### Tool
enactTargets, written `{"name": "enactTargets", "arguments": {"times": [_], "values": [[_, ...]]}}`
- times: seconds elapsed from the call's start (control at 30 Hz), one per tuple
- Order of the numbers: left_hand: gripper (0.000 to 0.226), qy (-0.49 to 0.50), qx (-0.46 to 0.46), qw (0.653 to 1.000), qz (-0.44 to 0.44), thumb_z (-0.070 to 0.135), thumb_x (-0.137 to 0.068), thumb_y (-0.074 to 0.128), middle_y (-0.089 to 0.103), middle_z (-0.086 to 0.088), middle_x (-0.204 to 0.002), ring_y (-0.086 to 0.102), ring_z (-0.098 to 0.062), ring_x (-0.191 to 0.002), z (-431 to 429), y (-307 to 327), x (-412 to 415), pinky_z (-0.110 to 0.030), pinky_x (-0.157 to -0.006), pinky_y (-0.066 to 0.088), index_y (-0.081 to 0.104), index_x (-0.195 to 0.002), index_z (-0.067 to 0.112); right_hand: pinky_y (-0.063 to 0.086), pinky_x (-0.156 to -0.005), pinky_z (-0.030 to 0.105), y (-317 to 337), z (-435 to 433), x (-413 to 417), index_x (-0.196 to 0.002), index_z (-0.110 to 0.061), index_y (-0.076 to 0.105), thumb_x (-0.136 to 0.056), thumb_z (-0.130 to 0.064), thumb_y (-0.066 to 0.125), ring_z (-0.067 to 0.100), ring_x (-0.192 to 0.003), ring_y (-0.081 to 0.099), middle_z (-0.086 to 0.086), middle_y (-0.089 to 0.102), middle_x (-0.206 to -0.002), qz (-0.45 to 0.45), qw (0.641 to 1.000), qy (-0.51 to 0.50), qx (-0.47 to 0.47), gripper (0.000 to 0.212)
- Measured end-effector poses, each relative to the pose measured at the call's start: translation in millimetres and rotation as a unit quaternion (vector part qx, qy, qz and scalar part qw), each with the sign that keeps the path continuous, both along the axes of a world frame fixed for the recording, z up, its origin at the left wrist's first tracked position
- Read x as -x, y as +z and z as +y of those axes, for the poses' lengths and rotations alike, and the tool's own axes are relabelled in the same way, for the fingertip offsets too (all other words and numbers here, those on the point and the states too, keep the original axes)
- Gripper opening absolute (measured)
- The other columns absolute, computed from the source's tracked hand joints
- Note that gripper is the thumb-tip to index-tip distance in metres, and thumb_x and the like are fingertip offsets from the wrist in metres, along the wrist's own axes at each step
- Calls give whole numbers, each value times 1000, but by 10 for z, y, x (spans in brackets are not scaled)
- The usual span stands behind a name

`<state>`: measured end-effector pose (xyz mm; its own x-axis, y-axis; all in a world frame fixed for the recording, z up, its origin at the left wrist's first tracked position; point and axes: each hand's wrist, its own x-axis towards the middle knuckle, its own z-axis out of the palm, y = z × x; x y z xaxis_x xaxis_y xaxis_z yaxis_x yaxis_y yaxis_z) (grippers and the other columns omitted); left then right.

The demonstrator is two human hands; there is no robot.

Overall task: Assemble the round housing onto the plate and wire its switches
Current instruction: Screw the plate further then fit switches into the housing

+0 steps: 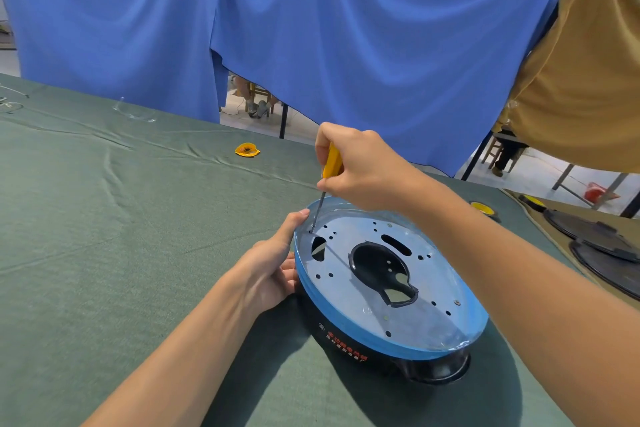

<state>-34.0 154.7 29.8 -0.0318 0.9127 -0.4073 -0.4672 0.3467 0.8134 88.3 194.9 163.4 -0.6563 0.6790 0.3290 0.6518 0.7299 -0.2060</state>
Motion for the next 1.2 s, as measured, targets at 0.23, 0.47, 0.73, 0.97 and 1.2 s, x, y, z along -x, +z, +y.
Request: {"name": "enactTargets", "arguments": {"times": [0.23, 0.47, 0.73, 0.97, 1.2], "values": [[56, 1, 4, 1000, -5, 52, -78, 75, 67, -8, -58, 62, -22, -44, 8, -1, -1, -25, -42, 48, 58, -100, 4, 42, -60, 25, 2, -33, -63, -84, -22, 49, -79, -14, 77, 13, -71, 52, -7, 56, -76, 16, 1000, 15, 18, 29], [52, 2, 1, 1000, -14, 50, -80, 74, 65, -8, -57, 60, -20, -41, -10, 5, -5, -24, -42, 48, 59, -98, 4, 53, -69, 32, 2, -26, -29, -84, -21, 50, -80, -17, 76, 13, -78, 60, -5, 58, -79, -7, 999, -25, 18, 26], [48, 8, -6, 1000, -25, 49, -79, 75, 66, -8, -56, 61, -20, -41, -4, -14, -6, -25, -42, 48, 60, -92, 5, 54, -59, 30, 52, -12, 76, -90, -11, 57, -77, -22, 71, 9, -56, 63, 8, 68, -71, -39, 994, -106, -15, 22], [58, 14, -16, 1000, -16, 52, -76, 77, 74, -12, -73, 69, -25, -63, 17, -38, -6, -37, -68, 57, 64, -105, 3, 53, -59, 31, 115, 70, -65, -73, -6, 58, -78, -30, 74, 17, -64, 61, -3, 67, -59, 188, 967, -161, 64, 29], [49, 13, -13, 1000, -18, 52, -79, 75, 70, -9, -63, 64, -20, -48, 6, -39, -7, -28, -47, 51, 64, -93, 6, 49, -61, 42, 32, 136, -163, -65, -8, 49, -77, -13, 75, 24, -67, 44, 11, 35, -67, 365, 909, -109, 166, 29]]}}
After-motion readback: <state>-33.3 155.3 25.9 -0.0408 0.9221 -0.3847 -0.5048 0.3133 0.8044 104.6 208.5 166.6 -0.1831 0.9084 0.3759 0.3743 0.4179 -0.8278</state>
